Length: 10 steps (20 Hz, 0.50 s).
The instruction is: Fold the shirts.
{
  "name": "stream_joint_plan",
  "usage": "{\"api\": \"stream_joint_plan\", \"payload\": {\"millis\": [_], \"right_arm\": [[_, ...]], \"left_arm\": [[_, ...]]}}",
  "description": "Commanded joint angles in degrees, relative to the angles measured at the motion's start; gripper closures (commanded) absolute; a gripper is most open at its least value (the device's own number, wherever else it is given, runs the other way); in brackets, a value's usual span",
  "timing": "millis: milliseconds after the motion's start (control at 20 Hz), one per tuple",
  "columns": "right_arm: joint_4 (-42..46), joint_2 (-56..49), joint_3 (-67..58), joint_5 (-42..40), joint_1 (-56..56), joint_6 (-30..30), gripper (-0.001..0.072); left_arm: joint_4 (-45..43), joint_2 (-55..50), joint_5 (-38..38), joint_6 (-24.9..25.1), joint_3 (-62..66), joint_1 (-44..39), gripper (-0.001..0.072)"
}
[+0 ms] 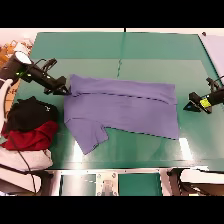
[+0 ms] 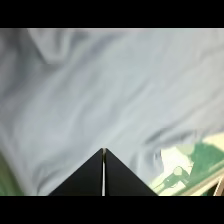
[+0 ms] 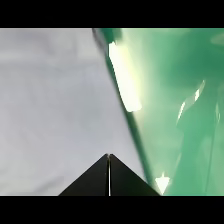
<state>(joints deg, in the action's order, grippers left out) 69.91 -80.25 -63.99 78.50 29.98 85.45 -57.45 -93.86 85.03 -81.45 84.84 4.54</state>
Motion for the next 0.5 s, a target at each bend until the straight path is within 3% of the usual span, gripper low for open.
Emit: {"api": "stream_joint_plan", "payload": {"millis": [0,50,100,200,250,300,350,400,450], "right_arm": [[0.9,13.9,13.5,0.0,1.2,6.0,0.0694],[0.9,19.3,18.9,0.0,1.7,8.2,0.0662],[0.8,24.1,24.0,0.0,2.0,9.3,0.0564],[0.1,31.8,33.6,-1.4,1.9,10.6,0.0273],[-1.5,34.3,37.7,-3.7,1.9,10.6,0.0203],[-3.8,35.6,40.8,-6.4,1.9,10.6,0.0203],[-7.2,35.8,43.7,-9.8,1.9,10.5,0.0203],[-9.9,35.5,45.9,-13.2,1.9,9.9,0.0203],[-11.8,34.9,47.8,-17.2,1.9,9.9,0.0203]], "left_arm": [[-4.2,10.7,-0.7,0.8,-9.8,0.4,0.0678],[-4.8,15.2,-2.2,0.7,-14.9,0.4,0.0679],[-4.8,19.6,-4.1,0.7,-19.9,0.4,0.0679],[-4.8,27.9,-7.8,-0.7,-29.0,0.4,0.0678],[-4.8,31.2,-9.0,-2.2,-32.5,0.4,0.0676],[-4.9,33.4,-9.7,-2.6,-35.0,0.4,0.0579],[-5.1,35.2,-10.2,-2.7,-37.2,0.4,0.0214],[-5.3,36.2,-10.6,-3.3,-38.8,0.4,0.0077],[-5.6,36.6,-10.5,-3.6,-40.0,0.4,0.0082]]}}
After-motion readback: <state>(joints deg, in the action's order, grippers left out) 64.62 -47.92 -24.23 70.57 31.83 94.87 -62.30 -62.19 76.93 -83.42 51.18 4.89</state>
